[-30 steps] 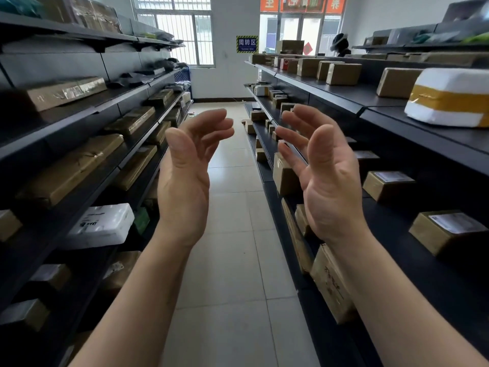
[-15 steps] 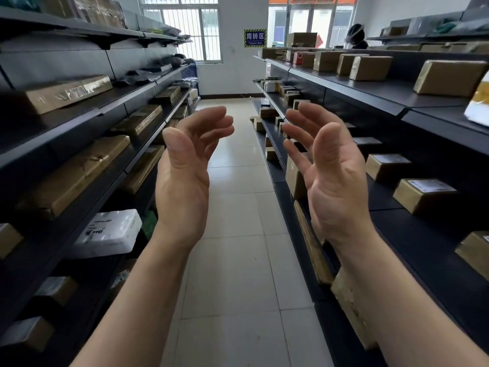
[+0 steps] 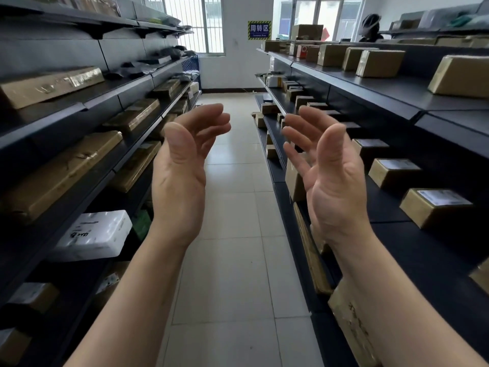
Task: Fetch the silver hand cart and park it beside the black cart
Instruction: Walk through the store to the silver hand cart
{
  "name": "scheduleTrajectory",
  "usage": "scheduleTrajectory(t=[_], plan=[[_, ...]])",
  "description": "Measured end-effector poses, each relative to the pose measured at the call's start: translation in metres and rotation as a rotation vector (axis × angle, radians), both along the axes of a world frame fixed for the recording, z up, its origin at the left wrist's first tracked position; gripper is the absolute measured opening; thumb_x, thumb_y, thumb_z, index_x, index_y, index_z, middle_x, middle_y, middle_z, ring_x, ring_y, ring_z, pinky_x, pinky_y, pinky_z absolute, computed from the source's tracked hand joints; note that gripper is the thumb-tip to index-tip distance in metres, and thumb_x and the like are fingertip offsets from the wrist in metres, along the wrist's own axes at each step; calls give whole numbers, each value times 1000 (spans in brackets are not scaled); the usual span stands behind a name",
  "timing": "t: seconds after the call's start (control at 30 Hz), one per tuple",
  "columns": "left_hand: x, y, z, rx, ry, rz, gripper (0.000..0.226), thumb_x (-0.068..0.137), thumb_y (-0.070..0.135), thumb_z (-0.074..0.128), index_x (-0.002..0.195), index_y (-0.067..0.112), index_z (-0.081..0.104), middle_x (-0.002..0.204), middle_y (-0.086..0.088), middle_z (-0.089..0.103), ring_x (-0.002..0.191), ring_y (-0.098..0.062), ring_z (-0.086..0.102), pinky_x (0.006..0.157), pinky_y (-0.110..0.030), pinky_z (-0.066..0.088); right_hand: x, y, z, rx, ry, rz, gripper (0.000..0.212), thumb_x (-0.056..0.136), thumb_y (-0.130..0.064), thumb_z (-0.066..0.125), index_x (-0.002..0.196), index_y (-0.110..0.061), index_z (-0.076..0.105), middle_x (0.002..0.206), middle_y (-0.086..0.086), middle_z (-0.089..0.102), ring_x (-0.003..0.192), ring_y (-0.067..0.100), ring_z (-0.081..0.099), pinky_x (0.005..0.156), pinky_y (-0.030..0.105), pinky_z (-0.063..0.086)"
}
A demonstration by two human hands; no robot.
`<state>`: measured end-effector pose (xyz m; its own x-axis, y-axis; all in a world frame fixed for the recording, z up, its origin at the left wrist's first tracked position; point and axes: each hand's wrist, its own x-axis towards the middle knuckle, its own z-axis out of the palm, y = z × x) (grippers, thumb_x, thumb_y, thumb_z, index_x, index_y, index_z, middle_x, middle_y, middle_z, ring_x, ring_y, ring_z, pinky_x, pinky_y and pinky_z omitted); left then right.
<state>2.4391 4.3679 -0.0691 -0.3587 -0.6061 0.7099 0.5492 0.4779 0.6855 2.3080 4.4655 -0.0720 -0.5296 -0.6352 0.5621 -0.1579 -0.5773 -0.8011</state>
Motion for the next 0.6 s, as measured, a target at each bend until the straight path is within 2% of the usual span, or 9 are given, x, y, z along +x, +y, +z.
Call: scheduleTrajectory(t=[0.4,0.6], plan=[[-92,-39,6,-21,2,62,83,77,70,37,119,0,53,112,-12,61,113,-28,57,107,-41,39,-100,-45,14,-41,0,75,59,65,-62,49,109,-24,56,102,-2,70,114,18,62,110,43,39],[-127,-54,2,-9,2,61,78,76,72,39,114,6,55,109,-8,61,111,-25,57,105,-37,40,-136,-64,8,-31,-26,95,59,65,-60,48,110,-22,55,99,-2,71,113,18,63,110,43,39]])
